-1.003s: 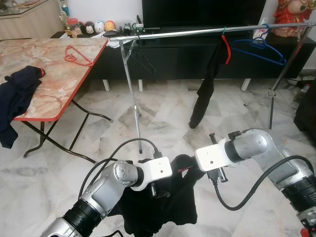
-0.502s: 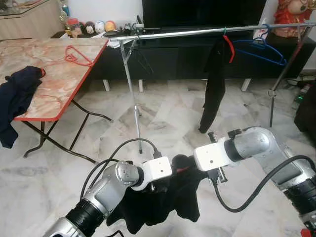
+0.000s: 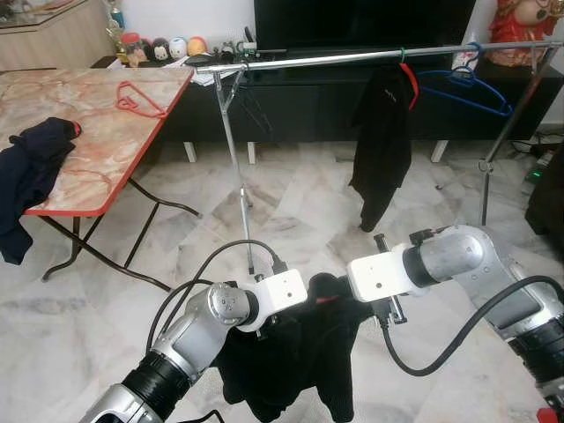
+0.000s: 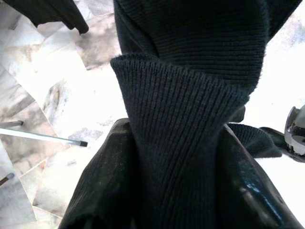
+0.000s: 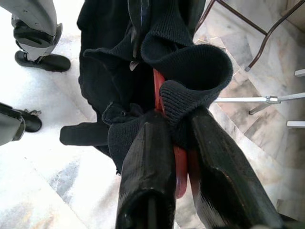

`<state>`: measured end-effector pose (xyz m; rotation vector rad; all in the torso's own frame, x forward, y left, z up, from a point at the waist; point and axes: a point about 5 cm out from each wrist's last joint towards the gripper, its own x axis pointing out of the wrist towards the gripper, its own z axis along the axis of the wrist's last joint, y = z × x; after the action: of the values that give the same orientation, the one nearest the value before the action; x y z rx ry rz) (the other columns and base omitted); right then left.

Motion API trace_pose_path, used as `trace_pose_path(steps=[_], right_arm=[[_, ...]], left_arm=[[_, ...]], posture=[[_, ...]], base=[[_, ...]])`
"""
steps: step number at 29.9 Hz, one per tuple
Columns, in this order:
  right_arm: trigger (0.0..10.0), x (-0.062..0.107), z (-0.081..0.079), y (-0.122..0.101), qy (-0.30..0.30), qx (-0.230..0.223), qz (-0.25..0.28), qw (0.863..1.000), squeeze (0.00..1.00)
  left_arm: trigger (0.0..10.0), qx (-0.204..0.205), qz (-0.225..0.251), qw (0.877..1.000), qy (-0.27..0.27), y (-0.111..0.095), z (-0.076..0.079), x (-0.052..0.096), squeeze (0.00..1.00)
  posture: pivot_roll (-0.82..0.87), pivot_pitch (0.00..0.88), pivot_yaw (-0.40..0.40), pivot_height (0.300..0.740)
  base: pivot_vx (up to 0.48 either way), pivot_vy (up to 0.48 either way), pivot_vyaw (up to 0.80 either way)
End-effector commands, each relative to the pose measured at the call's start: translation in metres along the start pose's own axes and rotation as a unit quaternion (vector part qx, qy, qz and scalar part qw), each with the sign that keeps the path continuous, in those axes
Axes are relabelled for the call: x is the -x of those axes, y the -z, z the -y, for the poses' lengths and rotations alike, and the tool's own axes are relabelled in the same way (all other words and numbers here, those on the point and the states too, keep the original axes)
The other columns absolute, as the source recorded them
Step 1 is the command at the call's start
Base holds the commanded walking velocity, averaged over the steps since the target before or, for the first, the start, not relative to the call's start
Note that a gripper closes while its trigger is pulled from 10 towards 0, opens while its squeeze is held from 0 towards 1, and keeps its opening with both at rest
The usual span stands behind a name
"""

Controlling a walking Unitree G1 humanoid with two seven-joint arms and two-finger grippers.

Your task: Hang hanger

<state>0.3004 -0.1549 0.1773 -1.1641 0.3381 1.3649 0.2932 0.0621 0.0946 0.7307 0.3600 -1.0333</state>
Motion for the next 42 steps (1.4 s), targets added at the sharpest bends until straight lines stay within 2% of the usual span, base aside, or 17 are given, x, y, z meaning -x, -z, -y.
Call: trace_pose_path(steps=[1,19,33,34,35,38,39,40,41,42], right_arm=[[0.0,0.010,0.008,-0.013,0.024,0.019,0.031,0.999,0.00],[0.0,0.010,0.010,-0.013,0.027,0.017,0.030,0.999,0.00],[0.2,0.007,0.009,-0.011,0.022,0.017,0.027,0.999,0.00],[4.5,0.007,0.009,-0.010,0.021,0.017,0.025,0.999,0.00],[10.0,0.005,0.008,-0.008,0.016,0.017,0.022,0.999,0.00],[10.0,0.003,0.007,-0.007,0.011,0.007,0.025,1.000,0.00],[10.0,0.003,0.006,-0.006,0.009,0.004,0.025,1.000,0.09],[10.0,0.002,0.006,-0.006,0.007,0.003,0.025,1.000,0.09],[10.0,0.002,0.006,-0.005,0.006,0.002,0.024,1.000,0.74],[10.0,0.002,0.006,-0.004,0.006,0.000,0.023,1.000,0.95]], left_arm=[[0.0,-0.006,-0.001,1.000,-0.008,-0.001,-0.003,0.001,0.00],[0.0,0.006,0.013,1.000,-0.001,-0.004,-0.002,0.000,0.00],[0.0,0.032,0.058,0.998,0.007,-0.016,-0.002,0.003,0.00],[0.0,0.032,0.058,0.998,0.007,-0.016,-0.003,0.004,0.00],[0.0,0.033,0.059,0.998,0.007,-0.016,-0.003,0.004,0.00],[0.0,0.034,0.061,0.998,0.008,-0.016,-0.003,0.004,0.00],[0.0,0.034,0.062,0.997,0.008,-0.016,-0.003,0.004,0.00],[0.0,0.034,0.063,0.997,0.009,-0.017,-0.003,0.004,0.00],[0.0,0.035,0.064,0.997,0.009,-0.017,-0.003,0.005,0.00],[0.0,0.036,0.066,0.997,0.010,-0.017,-0.003,0.005,0.00]], posture=[[-0.08,0.000,0.037,0.740],[-0.08,0.000,0.036,0.740],[-0.08,0.000,0.036,0.740],[-0.08,0.000,0.036,0.740],[-0.08,0.000,0.034,0.740],[-0.08,0.000,0.034,0.740],[-0.08,0.000,0.034,0.740],[-0.08,0.000,0.034,0.740],[-0.08,0.000,0.034,0.740],[-0.08,0.000,0.034,0.740]], base=[[0.000,0.000,0.00],[0.000,0.000,0.00],[0.000,0.000,0.00],[0.000,0.000,0.00],[0.000,0.000,0.00],[0.000,0.000,0.00],[0.000,0.000,0.00],[0.000,0.000,0.00],[0.000,0.000,0.00],[0.000,0.000,0.00]])
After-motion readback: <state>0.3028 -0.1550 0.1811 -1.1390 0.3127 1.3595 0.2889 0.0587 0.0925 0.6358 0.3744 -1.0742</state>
